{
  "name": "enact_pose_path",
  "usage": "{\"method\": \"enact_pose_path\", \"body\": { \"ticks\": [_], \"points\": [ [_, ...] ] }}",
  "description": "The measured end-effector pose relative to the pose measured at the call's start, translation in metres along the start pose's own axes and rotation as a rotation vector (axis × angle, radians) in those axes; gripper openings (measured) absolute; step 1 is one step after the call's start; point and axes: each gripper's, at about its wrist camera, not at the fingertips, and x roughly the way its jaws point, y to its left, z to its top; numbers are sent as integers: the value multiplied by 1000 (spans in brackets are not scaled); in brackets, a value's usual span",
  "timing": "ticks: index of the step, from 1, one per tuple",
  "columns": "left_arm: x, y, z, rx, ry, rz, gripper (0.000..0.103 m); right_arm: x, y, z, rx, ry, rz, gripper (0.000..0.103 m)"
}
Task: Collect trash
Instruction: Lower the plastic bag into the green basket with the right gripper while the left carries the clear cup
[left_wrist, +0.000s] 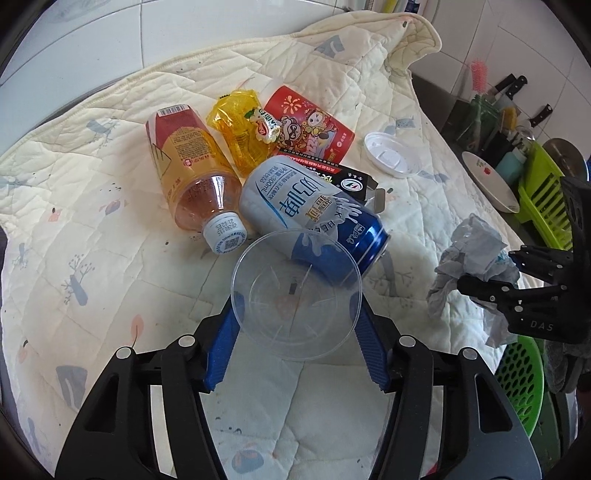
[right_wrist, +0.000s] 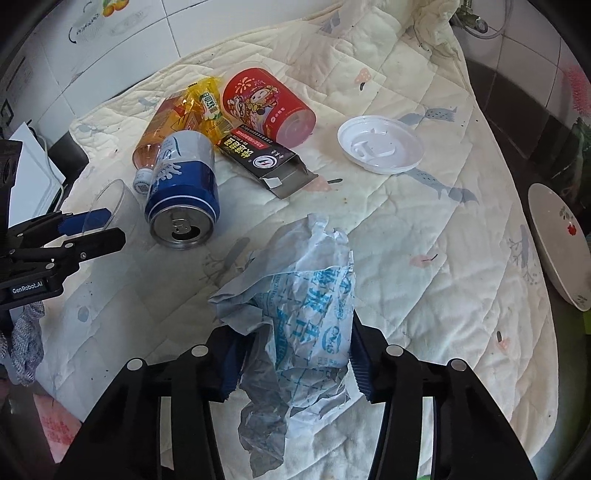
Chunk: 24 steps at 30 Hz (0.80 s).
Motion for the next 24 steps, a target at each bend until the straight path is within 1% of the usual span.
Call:
{"method": "enact_pose_path", "body": {
  "ticks": [6,10,18,22,24],
  "points": [
    [-21,-8,-8,-4,-25,5,59,-27,1,-17,9,-38,8,48],
    [-36,-20,-14,5,-38,1,59,-47,0,-35,17,-60,8,48],
    [-63,-60,-33,53,-67,-38,59,-92,-17,-90,56,-86,-26,51],
    [-73,-86,-44,90,-80,-57,59,-106,-30,-123,84,-75,-61,51],
    [-77,-99,-50,109,-83,-71,59,-111,-37,-138,100,-65,-73,53]
  ]
}}
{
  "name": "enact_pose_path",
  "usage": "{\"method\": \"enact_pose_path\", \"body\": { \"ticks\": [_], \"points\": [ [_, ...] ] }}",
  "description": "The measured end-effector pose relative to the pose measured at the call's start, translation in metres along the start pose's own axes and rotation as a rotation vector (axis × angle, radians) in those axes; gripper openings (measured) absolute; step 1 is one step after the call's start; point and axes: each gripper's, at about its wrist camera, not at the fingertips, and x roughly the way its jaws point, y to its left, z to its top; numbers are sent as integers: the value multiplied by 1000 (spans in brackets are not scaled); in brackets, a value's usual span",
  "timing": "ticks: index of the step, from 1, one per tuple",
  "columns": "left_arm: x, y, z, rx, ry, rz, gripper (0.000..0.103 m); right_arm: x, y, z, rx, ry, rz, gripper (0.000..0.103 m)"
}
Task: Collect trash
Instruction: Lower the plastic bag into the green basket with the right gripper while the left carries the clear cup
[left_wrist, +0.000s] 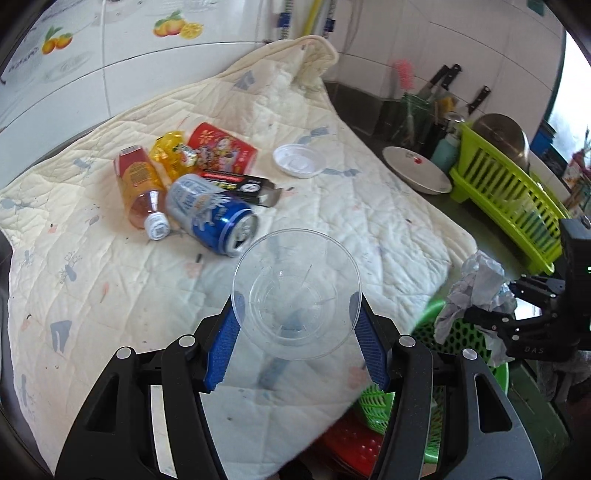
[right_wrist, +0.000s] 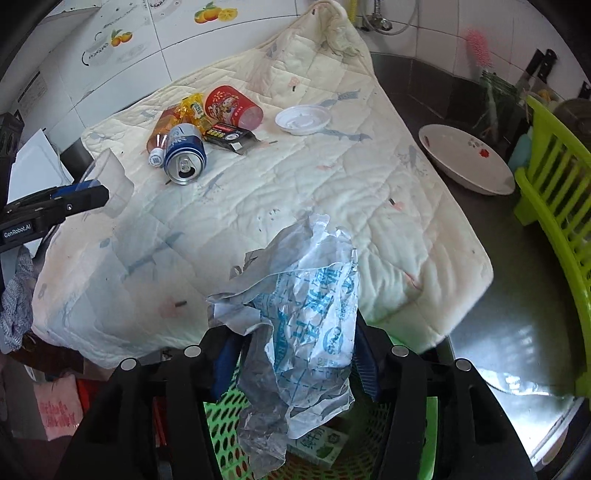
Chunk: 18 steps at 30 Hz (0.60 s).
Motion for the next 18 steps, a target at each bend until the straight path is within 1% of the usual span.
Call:
{"method": "enact_pose_path", "body": {
  "ticks": [7,8,11,12,16,17,18],
  "points": [
    [-4,-41,-16,52,6,-37,59,-10,-28,-49,66,39,-45,59],
    [-4,-48,-19,59,8,-45,59,-10,-31,-55,78,43,-52,62],
    [-3,-62,-24,75,17,-62,59,-13,-42,-68,107,49,-64,67],
    [-3,-67,-26,82,21,-65,59,-14,-45,-71,115,51,-67,71],
    [-1,-84,-31,100,33,-83,59,-23,-56,-81,146,37,-82,74],
    [0,-86,-32,103,37,-88,59,-26,-58,-82,154,29,-87,80],
    [1,-90,-32,107,38,-92,59,-28,-59,-83,160,22,-86,82]
  ]
}}
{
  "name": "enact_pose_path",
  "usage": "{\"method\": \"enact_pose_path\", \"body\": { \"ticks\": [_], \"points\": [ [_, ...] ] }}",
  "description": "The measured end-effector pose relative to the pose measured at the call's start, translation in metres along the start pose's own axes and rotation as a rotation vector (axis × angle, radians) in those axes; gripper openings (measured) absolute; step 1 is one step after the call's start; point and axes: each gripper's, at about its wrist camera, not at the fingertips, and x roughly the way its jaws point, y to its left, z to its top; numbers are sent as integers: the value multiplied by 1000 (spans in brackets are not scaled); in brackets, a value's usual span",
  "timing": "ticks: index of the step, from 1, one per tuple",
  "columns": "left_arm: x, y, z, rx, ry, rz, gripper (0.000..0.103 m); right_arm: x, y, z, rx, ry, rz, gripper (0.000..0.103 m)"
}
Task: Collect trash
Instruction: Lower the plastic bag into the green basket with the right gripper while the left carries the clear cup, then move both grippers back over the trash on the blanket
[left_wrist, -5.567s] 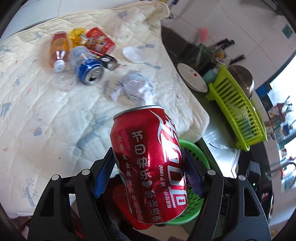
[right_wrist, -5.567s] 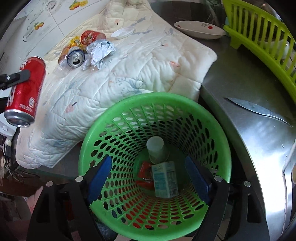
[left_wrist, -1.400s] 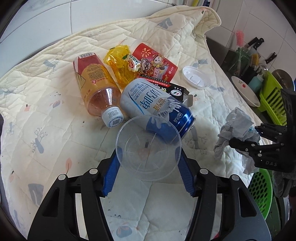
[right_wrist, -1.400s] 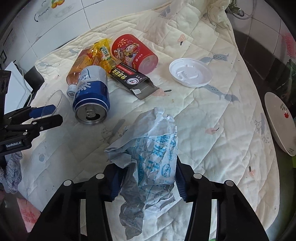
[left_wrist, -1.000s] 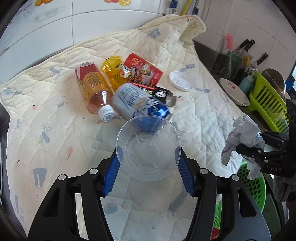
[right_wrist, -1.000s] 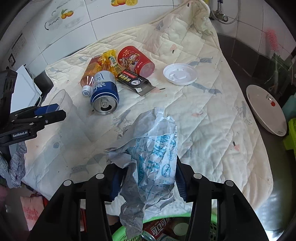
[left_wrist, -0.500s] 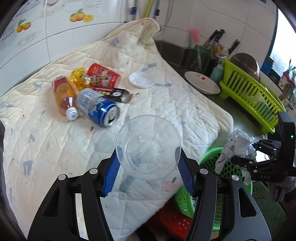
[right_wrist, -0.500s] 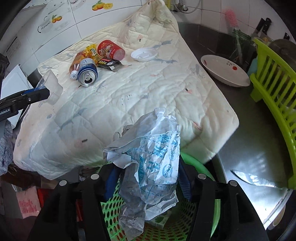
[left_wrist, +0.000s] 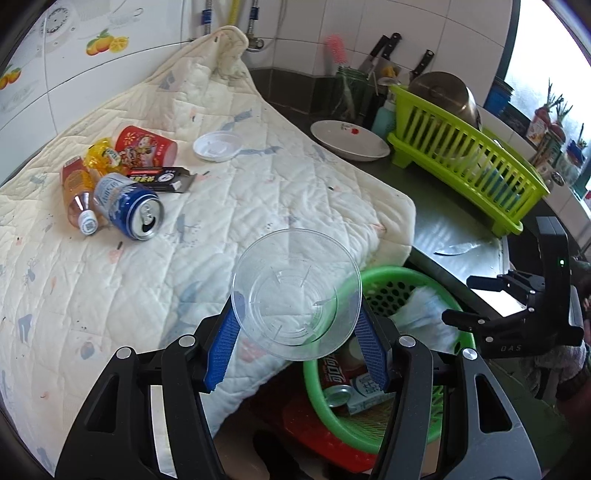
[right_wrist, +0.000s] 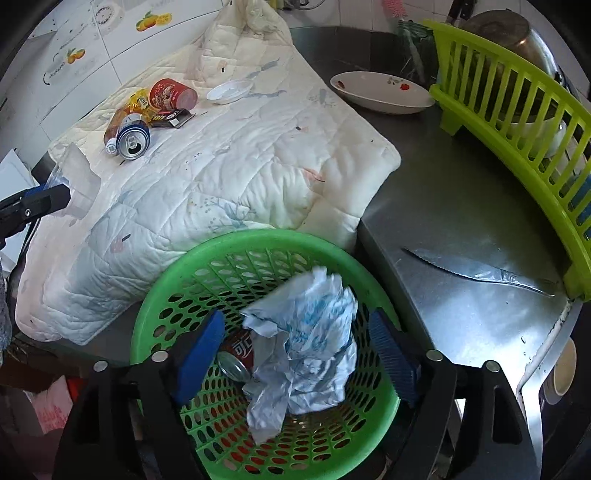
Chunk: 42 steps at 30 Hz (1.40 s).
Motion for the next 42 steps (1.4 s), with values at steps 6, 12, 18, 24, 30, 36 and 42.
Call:
{"method": "enact_pose_path", "body": {
  "ticks": [6,12,18,24,30,36,42],
  "points": [
    [7,-20,-3,30,20,-28,59,-15,-11,-5,31,-35,-15,82],
    [17,-41,-9,59,49,-63,59,-31,-19,-9,52,-67,-36,82],
    [30,-63,-16,86,88,-98,59,-48,-29,-10,83,-101,-54,82],
    [43,-87,-23,107,127,-134,62,-59,-33,-11,89,-122,-64,82],
    [49,-97,-25,99,140,-157,70,-64,-36,-12,97,-133,-70,83],
    [46,-98,-25,99,131,-154,80,-67,-40,-11,98,-138,-76,83],
    [37,-78,-22,55,117,-123,80,-67,-34,-6,83,-141,-64,83]
  ]
}}
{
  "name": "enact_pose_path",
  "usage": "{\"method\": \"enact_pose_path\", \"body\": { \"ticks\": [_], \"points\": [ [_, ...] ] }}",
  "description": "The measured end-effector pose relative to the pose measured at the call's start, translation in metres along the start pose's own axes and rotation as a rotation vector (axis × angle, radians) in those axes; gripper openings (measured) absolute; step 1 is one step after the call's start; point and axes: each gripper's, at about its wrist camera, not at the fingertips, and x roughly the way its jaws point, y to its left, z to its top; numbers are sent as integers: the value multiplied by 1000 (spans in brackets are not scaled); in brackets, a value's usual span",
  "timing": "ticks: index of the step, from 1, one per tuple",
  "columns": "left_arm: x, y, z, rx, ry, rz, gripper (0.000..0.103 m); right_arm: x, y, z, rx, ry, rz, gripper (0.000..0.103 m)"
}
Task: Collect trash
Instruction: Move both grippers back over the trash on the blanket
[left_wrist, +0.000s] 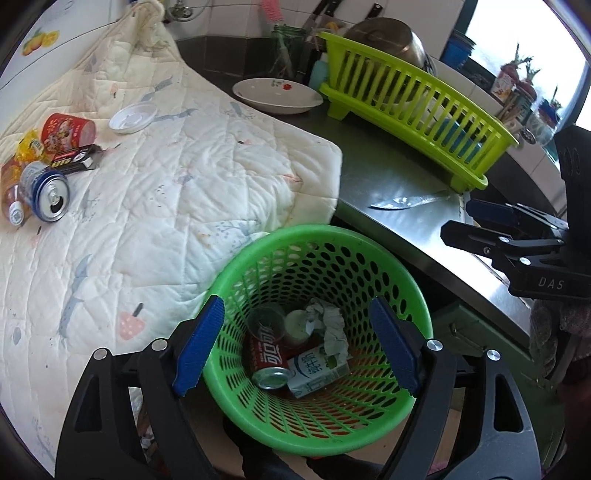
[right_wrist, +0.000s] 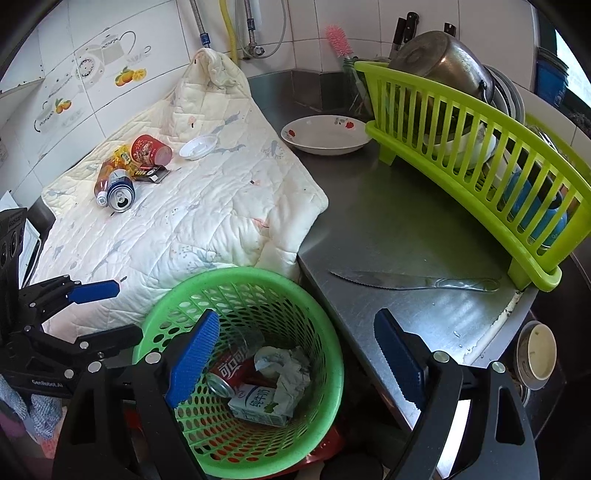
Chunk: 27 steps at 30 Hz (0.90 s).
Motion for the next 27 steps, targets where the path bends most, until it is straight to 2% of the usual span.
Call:
{"method": "enact_pose_path", "body": {
  "ticks": [9,27],
  "points": [
    [-24,50,3,-105,-40,72,80,13,32,23,-54,-4,43,83],
    [-77,191,-5,-325,-105,256,80,72,162,101,-249,1,194,83]
  ]
}}
